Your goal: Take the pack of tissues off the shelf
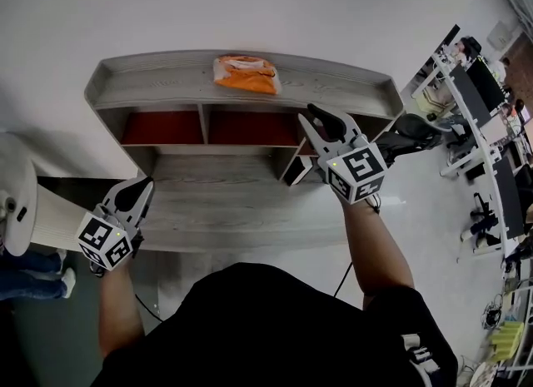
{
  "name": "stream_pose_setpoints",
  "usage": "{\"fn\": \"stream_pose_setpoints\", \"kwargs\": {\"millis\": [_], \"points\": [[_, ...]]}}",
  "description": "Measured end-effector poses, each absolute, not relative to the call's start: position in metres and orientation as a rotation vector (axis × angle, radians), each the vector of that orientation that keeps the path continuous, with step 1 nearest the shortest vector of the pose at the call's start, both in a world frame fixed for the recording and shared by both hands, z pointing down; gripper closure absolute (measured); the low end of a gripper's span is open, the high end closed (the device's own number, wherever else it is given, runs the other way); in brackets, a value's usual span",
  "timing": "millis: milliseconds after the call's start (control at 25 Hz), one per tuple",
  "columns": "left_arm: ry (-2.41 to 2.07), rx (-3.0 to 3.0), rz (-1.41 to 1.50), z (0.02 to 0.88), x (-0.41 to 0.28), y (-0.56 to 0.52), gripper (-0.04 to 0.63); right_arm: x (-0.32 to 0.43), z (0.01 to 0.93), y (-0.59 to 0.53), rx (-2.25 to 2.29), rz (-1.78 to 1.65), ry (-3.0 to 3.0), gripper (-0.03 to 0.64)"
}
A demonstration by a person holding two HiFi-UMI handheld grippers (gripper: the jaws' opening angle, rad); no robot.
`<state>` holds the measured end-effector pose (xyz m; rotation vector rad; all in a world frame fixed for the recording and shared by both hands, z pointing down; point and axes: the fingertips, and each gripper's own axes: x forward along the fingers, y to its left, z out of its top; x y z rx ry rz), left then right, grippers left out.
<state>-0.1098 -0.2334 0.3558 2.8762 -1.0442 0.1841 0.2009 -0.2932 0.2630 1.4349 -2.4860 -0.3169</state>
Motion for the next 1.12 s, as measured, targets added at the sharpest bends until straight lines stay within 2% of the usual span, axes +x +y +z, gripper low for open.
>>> {"fn": "stream_pose_setpoints", "kwargs": {"millis": [360,1120], "points": [[-1.15,2.827,0.201,0.357,-0.136,-0.227,0.578,0.191,0.259,-0.35,1.381,-0.335,-2.411,0.423],[-1.302,2.734,0.193,0.36,-0.174,-0.224,0.578,0.139,0.266,-0.429,1.15,-0.362,-2.343,0.3]]}}
